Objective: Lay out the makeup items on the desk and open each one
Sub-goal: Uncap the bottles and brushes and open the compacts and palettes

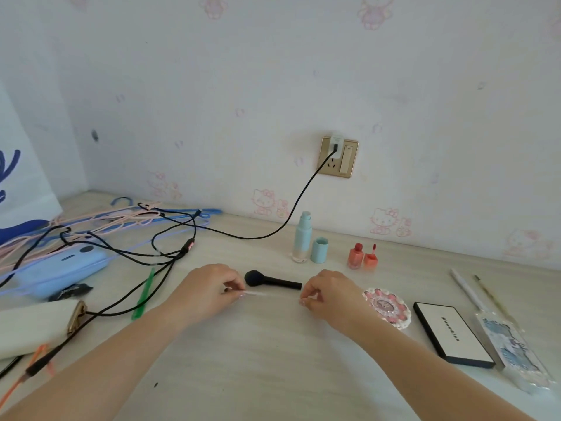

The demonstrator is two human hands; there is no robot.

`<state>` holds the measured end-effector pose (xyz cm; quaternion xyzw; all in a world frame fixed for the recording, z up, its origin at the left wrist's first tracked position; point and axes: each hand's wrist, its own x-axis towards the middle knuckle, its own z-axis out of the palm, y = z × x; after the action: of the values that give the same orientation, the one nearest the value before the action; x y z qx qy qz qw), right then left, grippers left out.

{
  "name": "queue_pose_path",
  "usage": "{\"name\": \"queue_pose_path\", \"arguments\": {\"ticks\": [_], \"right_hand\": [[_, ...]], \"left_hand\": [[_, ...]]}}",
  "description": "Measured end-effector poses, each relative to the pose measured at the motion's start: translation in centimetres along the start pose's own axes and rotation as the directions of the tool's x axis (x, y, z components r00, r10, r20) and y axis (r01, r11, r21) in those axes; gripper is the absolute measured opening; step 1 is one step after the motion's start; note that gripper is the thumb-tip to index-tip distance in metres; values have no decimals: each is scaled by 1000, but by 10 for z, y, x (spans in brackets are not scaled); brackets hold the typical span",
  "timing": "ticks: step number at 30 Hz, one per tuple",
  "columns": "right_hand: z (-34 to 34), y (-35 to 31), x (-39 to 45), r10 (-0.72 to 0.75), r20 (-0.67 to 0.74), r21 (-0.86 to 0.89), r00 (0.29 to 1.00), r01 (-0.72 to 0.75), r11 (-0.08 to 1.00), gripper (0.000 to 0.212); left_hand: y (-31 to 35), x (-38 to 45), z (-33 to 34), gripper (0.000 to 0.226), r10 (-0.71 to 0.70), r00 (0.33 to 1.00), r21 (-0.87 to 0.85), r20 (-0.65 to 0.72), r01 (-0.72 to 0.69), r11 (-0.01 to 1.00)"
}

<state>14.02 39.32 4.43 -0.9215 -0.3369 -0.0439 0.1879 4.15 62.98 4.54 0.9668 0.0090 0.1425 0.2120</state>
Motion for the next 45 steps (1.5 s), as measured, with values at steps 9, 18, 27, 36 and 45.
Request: {"name": "queue_pose_path", "arguments": {"ticks": [9,18,27,36,45], "right_hand": [[14,1,10,-39,14,-108,999,40,993,12],[6,5,2,71,-76,262,995,-49,964,13],[-48,50,-27,301,-172,723,938,-87,685,19],[-92,161,-83,527,-245,715,814,-215,665,12],[-121,251,-99,624,-265,525,735,-433,733,10]], "left_hand": [[-11,4,8,5,-27,998,93,57,22,995],[-1,10,4,19,-53,999,-56,-11,52,997],[93,51,9,20,137,990,-374,20,-120,920],[202,122,80,17,331,932,-380,151,-255,889],[277,185,144,21,446,864,-262,233,-386,884]]}}
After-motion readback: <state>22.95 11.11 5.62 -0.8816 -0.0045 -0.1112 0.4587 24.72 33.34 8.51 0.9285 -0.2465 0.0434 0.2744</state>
